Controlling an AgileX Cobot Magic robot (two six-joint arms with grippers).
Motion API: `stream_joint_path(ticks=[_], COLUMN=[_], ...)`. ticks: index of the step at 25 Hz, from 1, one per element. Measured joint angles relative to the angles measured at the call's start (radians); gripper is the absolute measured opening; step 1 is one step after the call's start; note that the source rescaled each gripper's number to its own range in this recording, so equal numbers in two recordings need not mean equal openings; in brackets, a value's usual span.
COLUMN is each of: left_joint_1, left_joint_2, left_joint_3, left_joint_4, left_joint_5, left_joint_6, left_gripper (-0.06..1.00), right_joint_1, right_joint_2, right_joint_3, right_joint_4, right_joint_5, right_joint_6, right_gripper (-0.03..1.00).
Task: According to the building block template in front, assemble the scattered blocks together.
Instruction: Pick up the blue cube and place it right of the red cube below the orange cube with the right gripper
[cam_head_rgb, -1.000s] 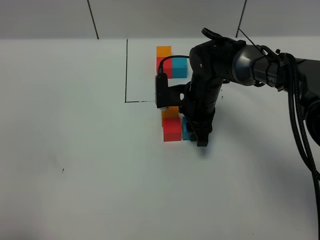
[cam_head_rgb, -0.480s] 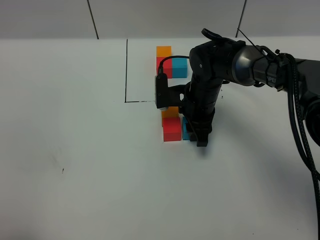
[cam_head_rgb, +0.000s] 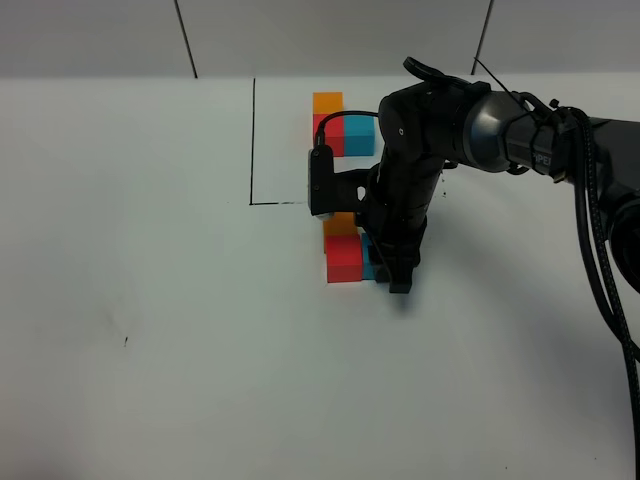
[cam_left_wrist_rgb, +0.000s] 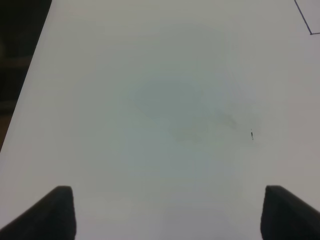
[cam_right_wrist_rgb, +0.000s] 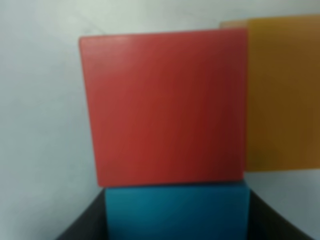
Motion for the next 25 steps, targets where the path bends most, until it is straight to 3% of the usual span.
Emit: stream_joint_path(ticks=[25], left_joint_1=[0.000], left_joint_2=[0.000], left_joint_3=[0.000], left_joint_4=[0.000], left_joint_5=[0.000], left_joint_6=[0.000], left_gripper=[0.73], right_joint_1=[0.000], right_joint_2=[0.006], right_joint_3=[0.000], right_joint_4=[0.013], right_joint_5=[-0.009], right_joint_6=[-0.021], right_gripper=[0.00])
